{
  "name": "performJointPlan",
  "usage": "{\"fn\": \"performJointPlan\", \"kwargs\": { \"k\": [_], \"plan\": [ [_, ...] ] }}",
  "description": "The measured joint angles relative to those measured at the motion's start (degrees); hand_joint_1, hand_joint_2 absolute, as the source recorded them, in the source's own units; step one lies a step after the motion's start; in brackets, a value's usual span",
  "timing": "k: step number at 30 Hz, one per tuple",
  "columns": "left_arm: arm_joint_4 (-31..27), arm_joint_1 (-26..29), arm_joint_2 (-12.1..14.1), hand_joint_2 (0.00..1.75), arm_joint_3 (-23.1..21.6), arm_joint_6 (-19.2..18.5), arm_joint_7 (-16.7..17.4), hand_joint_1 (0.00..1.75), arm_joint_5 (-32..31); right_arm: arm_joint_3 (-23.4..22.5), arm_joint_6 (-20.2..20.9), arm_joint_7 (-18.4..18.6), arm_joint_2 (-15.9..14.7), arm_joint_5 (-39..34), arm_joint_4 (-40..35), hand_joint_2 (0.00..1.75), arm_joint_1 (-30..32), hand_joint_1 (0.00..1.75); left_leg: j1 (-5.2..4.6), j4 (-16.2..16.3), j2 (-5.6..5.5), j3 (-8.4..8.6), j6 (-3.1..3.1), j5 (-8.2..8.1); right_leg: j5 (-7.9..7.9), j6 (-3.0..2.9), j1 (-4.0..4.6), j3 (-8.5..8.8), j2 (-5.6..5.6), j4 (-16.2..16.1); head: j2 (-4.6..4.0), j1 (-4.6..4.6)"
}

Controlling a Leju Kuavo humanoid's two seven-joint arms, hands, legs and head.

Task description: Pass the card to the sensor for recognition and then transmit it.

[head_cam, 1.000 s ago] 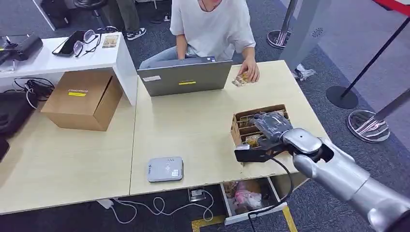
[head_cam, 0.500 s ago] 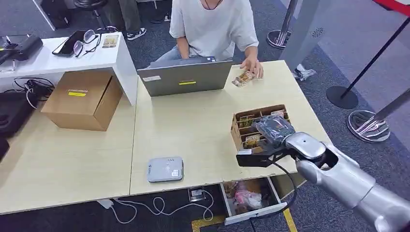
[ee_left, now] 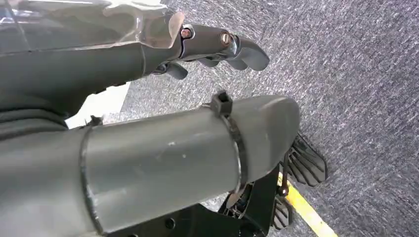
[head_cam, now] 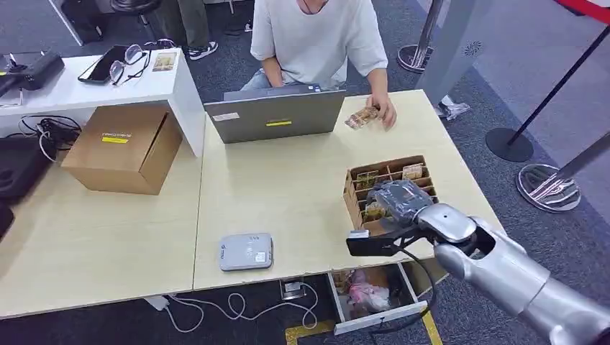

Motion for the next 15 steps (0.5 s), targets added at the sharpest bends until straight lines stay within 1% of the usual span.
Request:
{"fn": "performJointPlan", "kwargs": {
  "k": [2,7,10,11,13,15],
  "plan": [
    [0.0,0.0,0.0,0.0,0.0,0.0,0.0,0.0,0.0,0.0,0.0,0.0,0.3,0.1,0.2,1.75,0.0,0.8,0.0,0.0,0.0,0.0,0.0,0.0,0.0,0.0,0.0,0.0,0.0,0.0,0.0,0.0],
    [0.0,0.0,0.0,0.0,0.0,0.0,0.0,0.0,0.2,0.0,0.3,-0.4,1.6,0.5,1.2,1.75,-0.6,0.87,0.0,0.0,0.0,-0.02,0.0,0.0,0.0,0.0,0.0,0.0,0.0,0.0,0.0,0.0],
    [0.0,0.0,0.0,0.0,0.0,0.0,-0.1,0.0,0.2,0.1,0.5,-0.5,2.4,0.7,2.1,1.75,-1.3,0.86,0.0,0.0,0.0,-0.01,0.0,0.0,0.0,0.0,0.0,0.0,-0.01,0.0,0.0,0.0],
    [0.0,0.0,0.0,0.0,0.0,0.0,-0.1,0.0,0.2,0.1,0.5,-0.5,2.6,0.7,2.5,1.75,-1.4,0.8,0.0,0.0,0.0,-0.01,0.0,0.0,0.0,0.0,0.0,0.0,-0.01,0.0,0.0,0.0],
    [0.0,0.0,0.0,0.0,0.0,0.0,-0.2,0.0,0.1,0.1,0.4,-0.6,3.0,0.7,3.1,1.75,-1.5,0.86,0.0,0.0,0.0,-0.01,0.0,0.0,0.0,0.0,0.0,0.0,-0.01,0.0,0.0,0.0],
    [0.0,0.0,0.0,0.0,0.0,0.0,-0.3,0.0,0.0,0.1,0.3,-0.6,3.1,0.7,3.5,1.75,-1.5,0.82,0.0,0.0,-0.01,-0.01,0.0,0.0,0.0,0.0,0.0,0.0,-0.01,0.0,0.0,0.0]
  ]
}}
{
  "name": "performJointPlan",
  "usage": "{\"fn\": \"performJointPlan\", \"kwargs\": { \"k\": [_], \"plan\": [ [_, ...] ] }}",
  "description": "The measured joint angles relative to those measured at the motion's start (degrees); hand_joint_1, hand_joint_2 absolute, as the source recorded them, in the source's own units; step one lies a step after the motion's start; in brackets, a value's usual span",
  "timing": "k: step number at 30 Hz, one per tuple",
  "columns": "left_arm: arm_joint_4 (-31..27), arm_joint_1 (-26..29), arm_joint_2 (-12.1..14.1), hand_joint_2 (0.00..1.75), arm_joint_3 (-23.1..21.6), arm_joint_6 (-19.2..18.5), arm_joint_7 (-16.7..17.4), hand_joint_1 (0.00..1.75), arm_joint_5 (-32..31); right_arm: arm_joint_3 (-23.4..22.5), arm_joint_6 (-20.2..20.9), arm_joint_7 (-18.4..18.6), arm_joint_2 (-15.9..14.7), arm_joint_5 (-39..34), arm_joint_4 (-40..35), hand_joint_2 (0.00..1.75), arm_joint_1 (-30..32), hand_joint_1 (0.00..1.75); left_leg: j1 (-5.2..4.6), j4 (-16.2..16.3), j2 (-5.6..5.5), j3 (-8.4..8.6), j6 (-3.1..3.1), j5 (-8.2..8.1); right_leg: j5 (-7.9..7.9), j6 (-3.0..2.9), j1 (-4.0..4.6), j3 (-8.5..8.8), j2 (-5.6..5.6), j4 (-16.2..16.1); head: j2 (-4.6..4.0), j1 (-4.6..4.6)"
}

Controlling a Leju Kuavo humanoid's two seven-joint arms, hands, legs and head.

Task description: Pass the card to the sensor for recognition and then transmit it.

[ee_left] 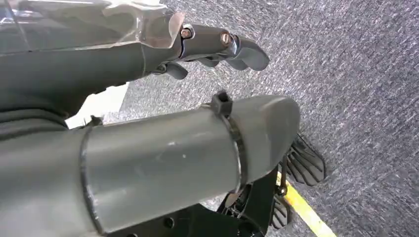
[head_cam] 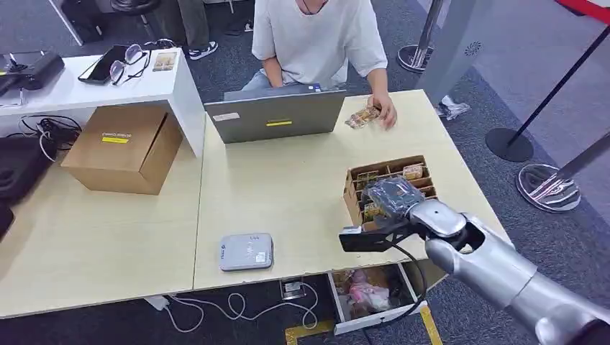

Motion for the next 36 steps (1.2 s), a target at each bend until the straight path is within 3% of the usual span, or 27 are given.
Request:
{"fn": "performJointPlan", "kwargs": {
  "k": [15,16,17,18,19,22,36],
  "plan": [
    [0.0,0.0,0.0,0.0,0.0,0.1,-0.1,0.0,-0.5,0.0,-0.4,-0.3,0.3,-0.8,3.5,1.75,-0.7,0.94,0.0,0.0,0.0,0.01,0.0,0.0,0.0,0.0,0.0,0.0,0.0,0.0,0.0,0.0],
    [0.0,0.0,0.0,0.0,0.0,0.1,-0.1,0.0,-0.5,0.0,-0.4,-0.3,0.3,-0.8,3.6,1.75,-0.7,0.99,0.0,0.0,0.0,0.01,0.0,0.0,0.0,0.0,0.0,0.0,0.0,0.0,0.0,0.0],
    [0.0,0.0,0.0,0.0,0.0,0.1,-0.1,0.0,-0.5,0.0,-0.6,-0.3,0.3,-0.8,3.8,1.75,-0.7,1.45,0.0,0.0,0.0,0.01,0.0,0.0,0.0,0.0,0.0,0.0,0.0,0.0,0.0,0.0],
    [0.0,0.0,0.0,0.0,0.0,0.1,-0.1,0.0,-0.5,0.0,-0.8,-0.3,0.3,-0.9,3.9,1.75,-0.7,1.45,0.0,0.0,0.0,0.01,0.0,0.0,0.0,0.0,0.0,0.0,0.0,0.0,0.0,0.0],
    [0.0,0.0,0.0,0.0,0.0,0.1,-0.1,0.0,-0.5,0.0,-0.9,-0.3,0.3,-0.9,4.0,1.75,-0.7,1.59,0.0,0.0,0.0,0.01,0.0,0.0,0.0,0.0,0.0,0.0,0.0,0.0,0.0,0.0],
    [0.0,0.0,0.0,0.0,0.0,0.1,-0.1,0.0,-0.7,-0.1,-1.1,-0.3,0.3,-0.9,4.2,1.75,-0.7,1.75,0.0,0.0,0.0,0.02,0.0,0.0,0.0,0.0,0.0,0.0,0.0,0.0,0.0,0.0],
    [0.0,0.0,0.0,0.0,0.0,0.1,-0.2,0.0,-0.9,-1.3,-2.2,0.2,-0.1,-1.2,4.1,1.75,0.0,1.75,-0.01,0.0,0.0,0.02,0.0,0.0,0.0,0.0,0.0,0.0,0.0,0.0,0.0,0.0]
  ]
}}
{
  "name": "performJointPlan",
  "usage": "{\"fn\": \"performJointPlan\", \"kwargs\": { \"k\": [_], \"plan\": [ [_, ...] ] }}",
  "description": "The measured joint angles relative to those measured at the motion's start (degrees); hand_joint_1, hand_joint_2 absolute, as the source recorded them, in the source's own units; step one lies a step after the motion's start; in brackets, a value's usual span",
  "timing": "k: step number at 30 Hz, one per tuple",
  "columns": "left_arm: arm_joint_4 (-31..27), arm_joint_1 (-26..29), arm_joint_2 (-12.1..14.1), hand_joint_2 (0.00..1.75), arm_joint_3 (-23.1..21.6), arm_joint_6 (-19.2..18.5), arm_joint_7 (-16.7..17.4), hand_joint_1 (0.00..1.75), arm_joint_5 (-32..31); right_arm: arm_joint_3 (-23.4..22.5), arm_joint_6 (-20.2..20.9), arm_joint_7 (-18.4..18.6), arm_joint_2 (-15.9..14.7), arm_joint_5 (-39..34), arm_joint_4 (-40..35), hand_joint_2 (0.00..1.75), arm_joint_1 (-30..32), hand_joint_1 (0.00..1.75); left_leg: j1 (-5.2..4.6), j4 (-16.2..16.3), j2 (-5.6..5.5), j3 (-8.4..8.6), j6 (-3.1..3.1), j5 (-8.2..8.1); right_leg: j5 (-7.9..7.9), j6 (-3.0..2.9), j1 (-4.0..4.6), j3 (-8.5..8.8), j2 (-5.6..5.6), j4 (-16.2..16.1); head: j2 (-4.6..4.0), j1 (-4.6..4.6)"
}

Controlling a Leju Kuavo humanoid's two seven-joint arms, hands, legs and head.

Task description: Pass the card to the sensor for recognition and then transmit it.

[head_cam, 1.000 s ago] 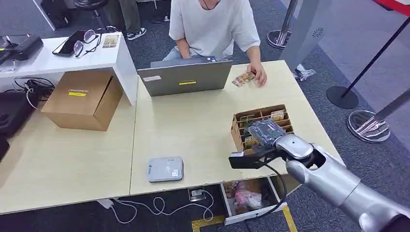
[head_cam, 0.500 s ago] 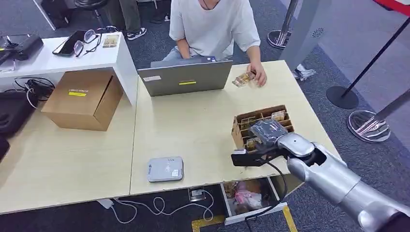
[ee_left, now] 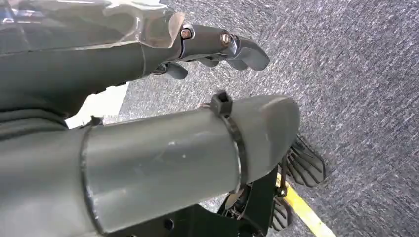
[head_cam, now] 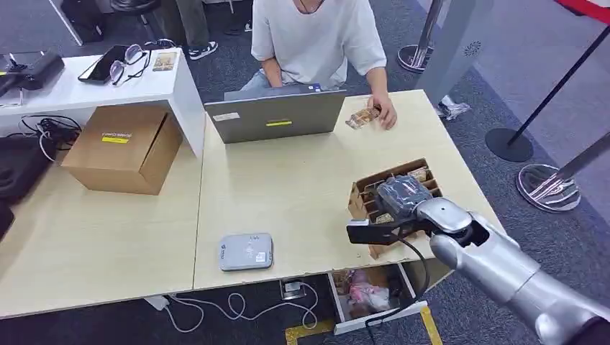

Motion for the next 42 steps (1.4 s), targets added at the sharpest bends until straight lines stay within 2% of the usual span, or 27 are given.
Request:
{"fn": "performJointPlan", "kwargs": {
  "k": [9,20,22,23,24,25,26,30,35,37,38,39,40,41,42],
  "plan": [
    [0.0,0.0,0.0,0.0,0.0,-0.3,-0.1,0.0,0.0,-1.7,-1.9,-0.1,0.0,1.3,-2.3,1.75,0.1,1.75,0.0,0.0,0.01,0.01,0.0,0.0,0.0,0.0,0.0,0.0,0.01,0.0,0.0,0.02],
    [0.0,0.0,0.0,0.0,0.0,-0.7,0.0,0.0,0.7,-2.6,-2.2,-0.4,0.0,2.6,-4.0,1.75,0.0,1.75,0.0,0.0,0.0,0.01,0.0,0.0,0.0,0.0,0.0,0.0,0.01,0.0,0.0,0.0],
    [0.0,0.0,0.0,0.0,0.0,-0.8,0.0,0.0,0.8,-2.8,-2.2,-0.3,0.0,2.8,-4.4,1.75,0.0,1.54,0.0,0.0,0.01,0.02,0.0,0.0,0.0,0.0,0.0,0.0,0.01,0.0,0.0,0.0],
    [0.0,0.0,0.0,0.0,0.0,-0.9,0.0,0.0,0.8,-3.0,-2.1,-0.2,-0.1,2.8,-4.6,1.75,0.0,1.19,0.0,0.0,0.01,0.03,0.0,0.0,0.0,0.0,0.0,-0.01,0.02,0.0,0.0,0.0],
    [0.0,0.0,0.0,0.0,0.0,-0.9,0.0,0.0,0.8,-3.0,-2.1,0.0,-0.3,2.9,-4.8,1.75,0.2,0.73,0.0,0.0,0.01,0.03,0.0,0.0,0.0,0.0,0.0,-0.01,0.01,0.0,0.0,0.0],
    [0.0,0.0,0.0,0.0,0.0,-0.9,0.0,0.0,0.8,-3.1,-2.1,0.0,-0.7,2.9,-5.1,1.75,0.4,0.47,0.0,0.0,-0.02,0.03,0.0,0.0,0.0,0.0,0.0,0.0,0.0,0.0,0.0,0.0],
    [0.0,0.0,0.0,0.0,0.0,-0.9,0.0,0.0,0.8,-3.2,-2.1,0.0,-1.2,2.9,-5.5,1.75,0.8,0.38,0.0,0.0,-0.04,0.01,0.0,0.0,-0.01,0.0,0.0,0.0,-0.01,0.0,0.0,0.02],
    [0.0,0.0,0.0,0.0,0.0,-0.9,0.0,0.0,0.8,-3.9,-2.1,0.2,-3.1,2.7,-7.2,1.75,3.0,0.35,0.0,0.0,-0.02,-0.01,0.01,-0.01,-0.01,0.01,0.0,0.0,-0.02,0.0,0.0,0.0],
    [0.0,0.1,0.0,0.0,0.0,-1.2,-0.1,0.0,0.9,-5.7,-2.3,1.2,-5.1,2.6,-10.0,1.75,6.3,0.38,0.0,0.0,-0.02,-0.01,0.03,-0.02,-0.02,0.02,0.0,0.0,-0.02,0.0,0.0,0.0],
    [0.0,0.2,0.0,0.0,0.0,-1.3,-0.2,0.0,1.0,-6.6,-2.4,1.6,-6.0,2.7,-11.3,1.75,7.7,0.49,0.0,0.0,-0.03,-0.01,0.03,-0.03,-0.03,0.04,0.0,0.0,-0.02,0.0,0.0,0.0],
    [0.0,0.3,0.0,0.0,0.0,-1.4,-0.2,0.0,1.0,-7.1,-2.4,1.9,-6.6,2.7,-12.0,1.75,8.4,0.72,0.0,0.0,-0.02,-0.01,0.03,-0.03,-0.03,0.04,0.0,0.0,-0.02,0.0,0.0,0.0],
    [0.0,0.4,0.0,0.0,0.0,-1.6,-0.3,0.0,1.0,-7.6,-2.5,2.2,-7.1,2.7,-12.8,1.75,9.2,1.05,0.0,0.0,-0.02,0.0,0.03,-0.03,-0.03,0.04,0.0,0.0,-0.02,0.0,0.0,0.0],
    [0.0,0.4,0.0,0.0,0.0,-1.7,-0.5,0.0,1.0,-8.1,-2.6,2.5,-7.7,2.7,-13.6,1.75,10.0,1.05,0.0,0.0,-0.02,-0.01,0.03,-0.03,-0.03,0.04,0.0,0.0,-0.02,0.0,0.0,0.02],
    [0.0,0.4,0.0,0.0,0.0,-1.7,-0.6,0.0,1.0,-8.7,-2.6,2.7,-8.1,2.7,-14.3,1.75,10.8,1.17,0.0,0.0,-0.02,-0.01,0.03,-0.03,-0.03,0.04,0.0,0.0,-0.02,0.0,0.0,0.0],
    [0.0,0.5,0.0,0.0,0.0,-1.8,-0.7,0.0,0.9,-9.2,-2.7,2.8,-8.6,2.6,-15.0,1.75,11.5,1.08,0.0,0.0,-0.02,-0.01,0.03,-0.03,-0.03,0.04,0.0,0.0,-0.02,0.0,0.0,0.0]
  ]
}}
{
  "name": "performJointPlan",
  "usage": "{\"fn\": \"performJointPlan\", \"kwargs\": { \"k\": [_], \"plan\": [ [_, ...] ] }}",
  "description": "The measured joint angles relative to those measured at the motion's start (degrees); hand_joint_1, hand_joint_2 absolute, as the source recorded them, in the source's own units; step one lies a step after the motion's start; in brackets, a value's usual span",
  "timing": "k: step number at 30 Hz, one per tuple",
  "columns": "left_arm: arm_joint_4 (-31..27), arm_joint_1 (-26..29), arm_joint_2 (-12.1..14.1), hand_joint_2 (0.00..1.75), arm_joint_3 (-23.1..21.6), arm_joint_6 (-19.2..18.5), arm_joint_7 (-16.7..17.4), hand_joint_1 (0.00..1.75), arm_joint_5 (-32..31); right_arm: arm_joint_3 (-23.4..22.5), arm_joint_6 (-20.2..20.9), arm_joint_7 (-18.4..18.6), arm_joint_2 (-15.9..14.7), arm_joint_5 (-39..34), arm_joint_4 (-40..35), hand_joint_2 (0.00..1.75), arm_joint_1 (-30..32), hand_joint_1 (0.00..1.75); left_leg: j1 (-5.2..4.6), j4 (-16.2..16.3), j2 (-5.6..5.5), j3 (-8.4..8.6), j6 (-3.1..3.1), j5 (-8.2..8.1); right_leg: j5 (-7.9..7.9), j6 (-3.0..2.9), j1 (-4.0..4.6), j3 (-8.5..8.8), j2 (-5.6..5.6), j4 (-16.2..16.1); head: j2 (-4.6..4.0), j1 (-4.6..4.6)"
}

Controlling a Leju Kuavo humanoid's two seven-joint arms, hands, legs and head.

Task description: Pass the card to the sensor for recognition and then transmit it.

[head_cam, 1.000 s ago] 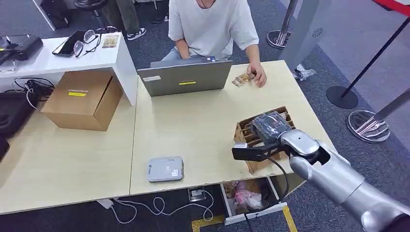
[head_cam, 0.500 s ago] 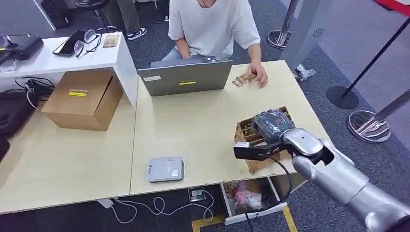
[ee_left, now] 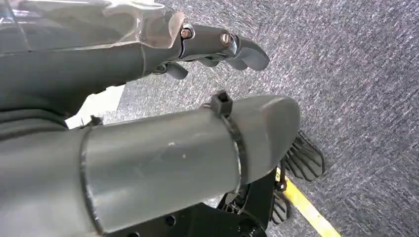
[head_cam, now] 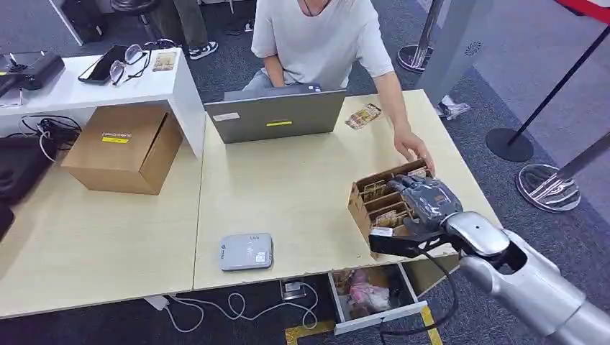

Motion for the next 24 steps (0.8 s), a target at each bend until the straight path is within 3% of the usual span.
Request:
{"fn": "performJointPlan", "kwargs": {
  "k": [1,7,12,24],
  "plan": [
    [0.0,0.0,0.0,0.0,0.0,0.0,0.0,0.0,0.0,-0.5,0.0,0.2,-0.5,-0.1,-0.6,1.75,0.6,0.96,0.0,0.0,0.0,0.0,0.0,0.0,0.0,0.0,0.0,0.0,0.0,0.0,0.0,0.0],
    [0.0,0.3,0.0,0.0,0.0,0.0,0.0,0.0,-0.3,-2.8,0.0,0.4,-1.6,0.2,-3.3,1.75,3.6,0.96,0.0,0.0,0.02,0.0,0.0,0.0,0.0,0.0,0.0,0.0,0.02,0.0,0.0,0.0],
    [0.0,0.4,0.0,0.0,0.0,0.1,0.1,0.0,-0.4,-3.9,0.6,-0.2,-1.6,1.2,-3.9,1.75,4.4,0.82,0.0,0.0,0.02,0.0,0.0,0.0,0.0,0.0,0.0,0.0,0.02,0.0,0.0,0.0],
    [0.0,0.6,0.0,0.0,0.0,0.1,0.0,0.0,-0.8,-4.1,1.1,-1.4,-1.5,1.9,-4.1,1.75,4.8,0.82,0.0,0.0,0.01,-0.01,0.0,0.0,0.0,0.0,0.0,0.0,0.01,0.0,0.0,0.0]
  ]
}}
